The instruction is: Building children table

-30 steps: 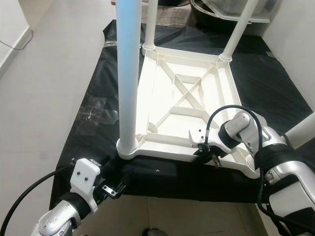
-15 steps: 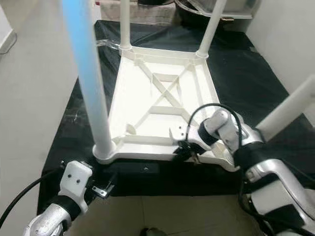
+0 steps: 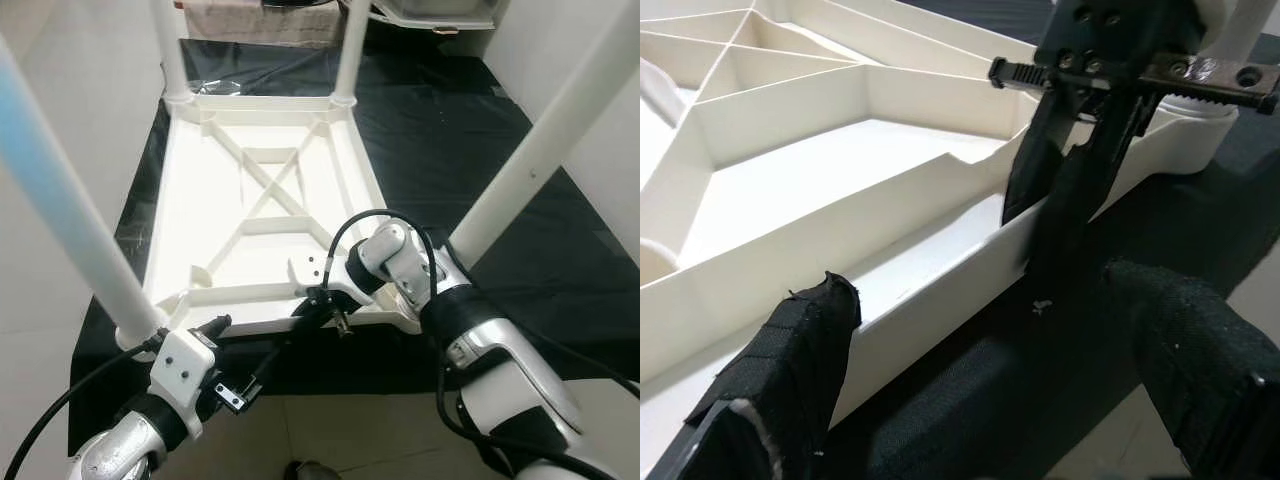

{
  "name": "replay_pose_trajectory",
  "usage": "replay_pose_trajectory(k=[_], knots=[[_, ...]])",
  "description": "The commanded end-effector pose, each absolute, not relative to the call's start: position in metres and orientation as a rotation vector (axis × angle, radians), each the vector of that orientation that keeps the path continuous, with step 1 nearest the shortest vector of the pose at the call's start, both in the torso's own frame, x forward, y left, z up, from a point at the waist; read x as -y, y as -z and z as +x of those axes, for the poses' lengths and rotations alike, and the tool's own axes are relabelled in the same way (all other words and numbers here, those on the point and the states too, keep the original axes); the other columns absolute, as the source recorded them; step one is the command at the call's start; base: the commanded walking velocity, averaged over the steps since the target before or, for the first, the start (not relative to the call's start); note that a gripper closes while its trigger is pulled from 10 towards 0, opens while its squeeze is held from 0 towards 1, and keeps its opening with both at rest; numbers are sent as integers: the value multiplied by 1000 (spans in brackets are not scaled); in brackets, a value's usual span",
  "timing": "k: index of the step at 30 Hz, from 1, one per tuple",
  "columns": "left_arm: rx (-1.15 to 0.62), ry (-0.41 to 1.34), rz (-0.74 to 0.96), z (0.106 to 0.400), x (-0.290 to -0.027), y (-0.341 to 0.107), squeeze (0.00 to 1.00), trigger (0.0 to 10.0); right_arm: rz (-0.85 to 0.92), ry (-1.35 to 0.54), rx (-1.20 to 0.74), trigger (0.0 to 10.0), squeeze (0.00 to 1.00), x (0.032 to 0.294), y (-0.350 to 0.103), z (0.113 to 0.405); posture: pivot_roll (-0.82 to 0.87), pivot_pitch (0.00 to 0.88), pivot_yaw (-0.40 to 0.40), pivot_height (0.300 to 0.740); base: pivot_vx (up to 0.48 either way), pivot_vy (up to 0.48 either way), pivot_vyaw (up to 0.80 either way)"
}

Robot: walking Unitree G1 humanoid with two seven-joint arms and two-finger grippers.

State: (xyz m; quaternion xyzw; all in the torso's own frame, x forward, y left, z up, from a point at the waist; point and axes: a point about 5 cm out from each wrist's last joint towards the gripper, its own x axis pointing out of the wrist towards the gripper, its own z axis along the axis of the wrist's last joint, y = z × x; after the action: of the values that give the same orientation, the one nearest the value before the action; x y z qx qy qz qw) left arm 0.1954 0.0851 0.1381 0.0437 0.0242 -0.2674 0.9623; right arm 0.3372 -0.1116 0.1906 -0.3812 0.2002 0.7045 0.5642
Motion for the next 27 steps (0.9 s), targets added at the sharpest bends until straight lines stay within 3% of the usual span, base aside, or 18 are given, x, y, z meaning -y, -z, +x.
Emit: replay_pose_trajectory(k=[1,18,19,26,27], knots=[[-70,534,80,194,-84,-133,0,10000,-922,-1705,-500,0,0,89,-184,332,47,175,-92,740,0,0,0],[-64,538,84,193,-83,-131,0,10000,-924,-1448,-633,0,0,99,-177,351,47,158,-94,740,0,0,0],[-65,538,84,193,-83,-131,0,10000,-900,-1436,-636,10000,0,98,-177,351,46,151,-91,740,0,0,0],[-68,543,84,194,-83,-129,0,10000,-854,-1435,-615,10000,0,96,-179,351,45,145,-88,740,0,0,0],[-69,545,85,194,-83,-129,0,10000,-834,-1434,-612,10000,1000,97,-180,351,45,144,-86,740,0,0,0]])
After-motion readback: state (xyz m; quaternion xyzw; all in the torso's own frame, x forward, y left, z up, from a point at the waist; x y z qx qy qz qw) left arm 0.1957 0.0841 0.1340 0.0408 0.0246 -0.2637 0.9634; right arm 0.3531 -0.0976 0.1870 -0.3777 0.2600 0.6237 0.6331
